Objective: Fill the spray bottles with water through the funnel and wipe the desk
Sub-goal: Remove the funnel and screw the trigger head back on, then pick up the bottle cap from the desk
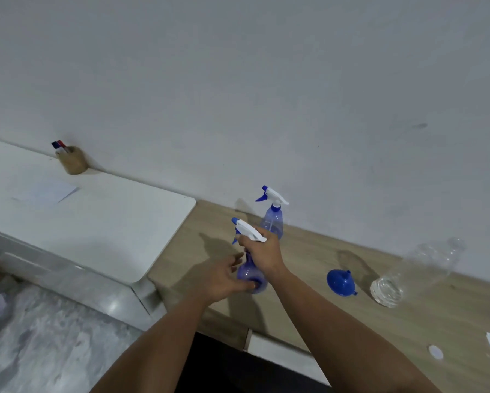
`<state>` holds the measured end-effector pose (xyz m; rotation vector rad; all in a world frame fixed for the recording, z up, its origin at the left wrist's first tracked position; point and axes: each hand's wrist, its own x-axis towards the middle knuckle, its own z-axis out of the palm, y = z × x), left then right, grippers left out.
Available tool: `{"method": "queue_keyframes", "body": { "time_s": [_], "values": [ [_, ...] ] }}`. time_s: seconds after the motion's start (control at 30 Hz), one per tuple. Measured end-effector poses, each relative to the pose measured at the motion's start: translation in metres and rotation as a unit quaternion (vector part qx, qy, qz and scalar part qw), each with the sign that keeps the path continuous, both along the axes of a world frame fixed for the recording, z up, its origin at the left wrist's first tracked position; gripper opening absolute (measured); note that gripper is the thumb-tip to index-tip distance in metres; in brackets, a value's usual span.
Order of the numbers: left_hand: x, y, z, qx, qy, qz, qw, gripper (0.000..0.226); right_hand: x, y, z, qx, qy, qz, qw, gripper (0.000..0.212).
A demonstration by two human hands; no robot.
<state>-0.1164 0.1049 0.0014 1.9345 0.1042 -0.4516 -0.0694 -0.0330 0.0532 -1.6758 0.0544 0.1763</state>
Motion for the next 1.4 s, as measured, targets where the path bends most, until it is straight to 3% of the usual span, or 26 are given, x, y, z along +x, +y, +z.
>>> {"method": "queue_keyframes", "body": {
  "time_s": [0.1, 0.23, 0.33, 0.43, 0.53, 0.57, 0.73, 0.93, 1.0, 1.17, 1.27, 1.4],
  "values": [
    [0.025, 0.001, 0.021, -0.023, -0.045, 0.011, 0.999, 0.063, 0.027, 0.017, 0.018, 0.013, -0.037, -0.009, 0.999, 0.010],
    [0.072, 0.014, 0.036, -0.018, -0.112, 0.076, 0.991, 0.056, 0.066, 0.036, 0.028, -0.050, -0.078, -0.032, 0.995, 0.026],
    [0.110, 0.023, 0.032, 0.012, -0.137, 0.094, 0.986, 0.042, 0.095, 0.043, 0.015, -0.129, -0.083, -0.051, 0.987, 0.023],
    [0.143, 0.027, 0.011, 0.046, -0.166, 0.091, 0.981, 0.043, 0.124, 0.046, -0.007, -0.158, -0.066, -0.064, 0.983, 0.024],
    [0.165, 0.020, -0.004, 0.068, -0.184, 0.057, 0.979, 0.011, 0.149, 0.050, -0.037, -0.175, -0.046, -0.069, 0.981, 0.022],
    [0.172, 0.019, -0.012, 0.055, -0.173, 0.054, 0.982, 0.015, 0.156, 0.052, -0.049, -0.177, -0.040, -0.070, 0.981, 0.021],
    [0.209, 0.043, -0.089, 0.296, -0.179, 0.011, 0.938, 0.036, 0.171, 0.057, -0.095, -0.188, -0.018, -0.067, 0.980, 0.031],
    [0.215, 0.035, -0.106, 0.207, -0.223, 0.050, 0.951, 0.023, 0.169, 0.063, -0.103, -0.232, -0.024, -0.071, 0.970, 0.035],
    [0.212, 0.038, -0.105, 0.223, -0.224, 0.042, 0.948, 0.016, 0.162, 0.063, -0.098, -0.245, -0.013, -0.056, 0.968, 0.039],
    [0.163, 0.032, -0.083, 0.339, -0.243, 0.049, 0.908, 0.046, 0.111, 0.037, -0.075, -0.220, -0.002, -0.048, 0.974, 0.039],
    [0.108, 0.013, -0.071, 0.326, -0.203, 0.107, 0.917, 0.049, 0.063, -0.004, -0.068, -0.204, 0.004, -0.053, 0.978, 0.029],
    [0.059, -0.033, -0.069, 0.322, -0.242, 0.020, 0.915, 0.040, 0.005, -0.080, -0.081, -0.246, 0.024, -0.111, 0.963, 0.016]
  ]
}}
